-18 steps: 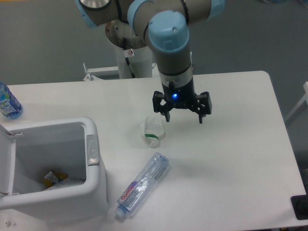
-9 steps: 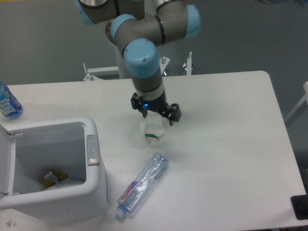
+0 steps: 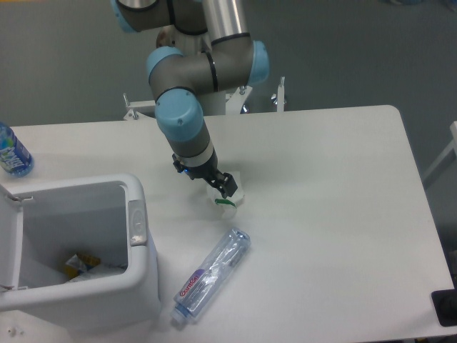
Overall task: Place the trash in the trash can
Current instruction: 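Lower the gripper onto the cup and close on it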
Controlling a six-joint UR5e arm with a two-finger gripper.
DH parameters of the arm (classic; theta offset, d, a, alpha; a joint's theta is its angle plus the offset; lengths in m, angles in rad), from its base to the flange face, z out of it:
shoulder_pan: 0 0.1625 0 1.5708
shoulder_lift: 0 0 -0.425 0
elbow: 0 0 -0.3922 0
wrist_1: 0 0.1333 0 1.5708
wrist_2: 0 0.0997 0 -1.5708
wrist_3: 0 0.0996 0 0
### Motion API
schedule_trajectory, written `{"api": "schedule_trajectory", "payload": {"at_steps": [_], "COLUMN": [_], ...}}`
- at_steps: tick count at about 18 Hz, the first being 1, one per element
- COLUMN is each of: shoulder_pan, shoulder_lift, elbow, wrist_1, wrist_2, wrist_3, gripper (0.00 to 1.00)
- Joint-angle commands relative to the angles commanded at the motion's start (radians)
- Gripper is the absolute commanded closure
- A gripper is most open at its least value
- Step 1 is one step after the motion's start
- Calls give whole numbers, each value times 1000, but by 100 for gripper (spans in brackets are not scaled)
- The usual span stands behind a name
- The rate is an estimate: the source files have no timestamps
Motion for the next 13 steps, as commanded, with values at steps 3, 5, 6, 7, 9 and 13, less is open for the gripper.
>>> {"api": "schedule_trajectory", "payload": {"at_steps": [3,5,6,7,9,13], "shoulder_pan": [-2,-2,-2,-2,3,40], "shoulder_lift": [-9,-17,-20,-21,-22,-11], "elbow": [-5,-2,3,6,17,29], "wrist_1": [3,5,5,5,3,-5], "wrist_2": [5,11,12,14,14,41], "wrist_3": [-2,-12,-17,-21,-21,-15], "gripper": [0,21,34,46,74,100]}}
